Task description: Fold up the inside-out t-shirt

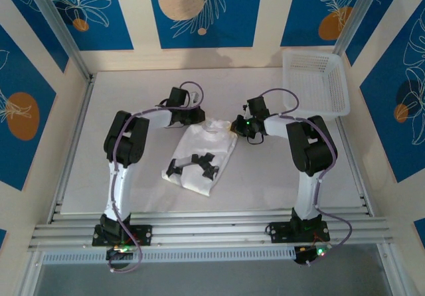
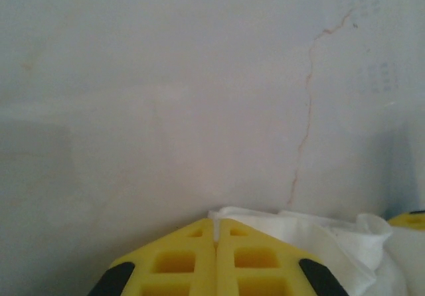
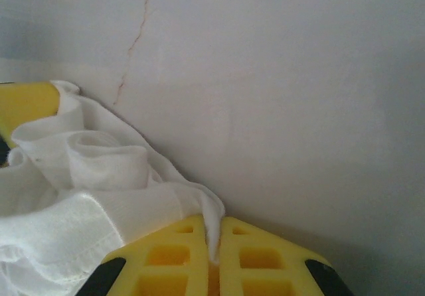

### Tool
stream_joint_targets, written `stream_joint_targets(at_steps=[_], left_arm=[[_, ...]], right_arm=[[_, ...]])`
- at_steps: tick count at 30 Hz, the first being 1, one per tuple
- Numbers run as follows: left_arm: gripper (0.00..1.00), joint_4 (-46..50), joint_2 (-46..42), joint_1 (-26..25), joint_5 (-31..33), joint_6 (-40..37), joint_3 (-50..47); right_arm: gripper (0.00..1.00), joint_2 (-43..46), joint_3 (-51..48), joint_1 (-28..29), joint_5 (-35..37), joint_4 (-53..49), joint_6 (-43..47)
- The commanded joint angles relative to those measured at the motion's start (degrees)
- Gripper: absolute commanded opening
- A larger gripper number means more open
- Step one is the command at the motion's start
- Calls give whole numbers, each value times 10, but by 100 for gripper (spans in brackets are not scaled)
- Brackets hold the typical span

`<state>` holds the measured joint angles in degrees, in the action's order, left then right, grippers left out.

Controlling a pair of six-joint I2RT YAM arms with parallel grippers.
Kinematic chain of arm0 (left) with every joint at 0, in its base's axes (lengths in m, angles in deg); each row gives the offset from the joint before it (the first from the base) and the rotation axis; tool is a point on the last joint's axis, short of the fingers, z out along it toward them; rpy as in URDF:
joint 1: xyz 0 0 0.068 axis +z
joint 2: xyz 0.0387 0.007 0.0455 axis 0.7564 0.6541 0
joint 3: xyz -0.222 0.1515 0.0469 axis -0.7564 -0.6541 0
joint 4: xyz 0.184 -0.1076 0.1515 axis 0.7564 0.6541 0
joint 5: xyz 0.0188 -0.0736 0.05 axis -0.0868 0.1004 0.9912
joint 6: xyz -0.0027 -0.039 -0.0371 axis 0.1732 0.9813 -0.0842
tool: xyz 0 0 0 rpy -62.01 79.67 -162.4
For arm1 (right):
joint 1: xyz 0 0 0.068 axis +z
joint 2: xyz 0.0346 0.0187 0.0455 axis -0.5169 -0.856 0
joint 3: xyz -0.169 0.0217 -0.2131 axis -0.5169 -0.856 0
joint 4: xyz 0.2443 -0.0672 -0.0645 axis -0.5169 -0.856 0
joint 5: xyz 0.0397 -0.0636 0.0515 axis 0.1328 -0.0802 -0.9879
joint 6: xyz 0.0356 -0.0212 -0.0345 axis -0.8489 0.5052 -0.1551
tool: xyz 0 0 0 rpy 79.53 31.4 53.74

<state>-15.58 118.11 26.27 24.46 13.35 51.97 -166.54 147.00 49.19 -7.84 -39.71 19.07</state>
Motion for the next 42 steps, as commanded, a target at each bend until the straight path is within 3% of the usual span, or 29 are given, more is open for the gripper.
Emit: stream_joint_targets(at_steps=[1, 9, 15, 22, 24, 31, 34, 38, 42], left_arm=[[0, 17, -30, -7, -17, 5, -38], [0, -134, -175, 38, -124, 102, -137], [0, -83, -279, 43, -98, 72, -164], [0, -122, -327, 42, -95, 105, -215], [0, -111, -344, 44, -82, 103, -195], [0, -24, -441, 63, -60, 59, -35], [0, -40, -521, 61, -46, 47, -62], [0, -51, -627, 37, 20, 16, -196], [0, -77, -684, -3, 65, 46, -417]], right_arm=[[8, 14, 2, -2, -14, -17, 2], [8, 97, 14, 4, -43, -49, 12], [7, 199, 17, 15, -29, -60, 33], [6, 215, 18, 23, -45, -49, 34], [5, 208, 59, 23, -50, -58, 40], [2, 208, 341, 36, -74, -187, 146], [0, 241, 376, 64, -71, -198, 204], [0, 311, 249, 115, -21, -122, 268], [0, 377, -32, 132, -36, 71, 261]])
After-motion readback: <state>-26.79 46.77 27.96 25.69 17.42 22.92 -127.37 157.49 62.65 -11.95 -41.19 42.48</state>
